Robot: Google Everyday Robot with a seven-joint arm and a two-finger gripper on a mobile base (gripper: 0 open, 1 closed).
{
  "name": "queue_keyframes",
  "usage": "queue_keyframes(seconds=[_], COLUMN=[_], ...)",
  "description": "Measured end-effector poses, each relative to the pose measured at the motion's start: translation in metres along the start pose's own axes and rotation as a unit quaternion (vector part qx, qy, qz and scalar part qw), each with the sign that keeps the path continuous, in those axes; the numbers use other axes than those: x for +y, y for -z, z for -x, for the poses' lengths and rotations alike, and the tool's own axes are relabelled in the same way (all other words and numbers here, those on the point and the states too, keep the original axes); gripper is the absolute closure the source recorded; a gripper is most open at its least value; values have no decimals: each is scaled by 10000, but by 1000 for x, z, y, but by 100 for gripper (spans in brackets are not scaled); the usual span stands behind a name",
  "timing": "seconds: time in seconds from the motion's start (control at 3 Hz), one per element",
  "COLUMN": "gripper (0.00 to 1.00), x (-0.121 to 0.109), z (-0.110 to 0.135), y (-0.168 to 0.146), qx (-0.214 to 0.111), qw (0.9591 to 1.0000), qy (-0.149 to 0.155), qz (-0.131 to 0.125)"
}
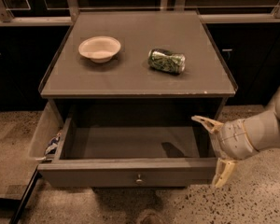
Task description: Open top drawer
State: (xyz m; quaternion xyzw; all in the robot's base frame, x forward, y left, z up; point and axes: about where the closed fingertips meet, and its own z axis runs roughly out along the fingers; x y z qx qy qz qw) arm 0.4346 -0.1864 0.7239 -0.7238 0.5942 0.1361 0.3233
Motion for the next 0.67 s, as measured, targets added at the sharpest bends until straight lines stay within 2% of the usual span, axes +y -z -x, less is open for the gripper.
queue_keyframes(seconds=[0.33,0.67], gripper=[0,0], x=[-6,-6], z=[19,20], y=[21,22], qx=[6,8], qw=[9995,9995], qy=[286,296], qz=[-100,-100])
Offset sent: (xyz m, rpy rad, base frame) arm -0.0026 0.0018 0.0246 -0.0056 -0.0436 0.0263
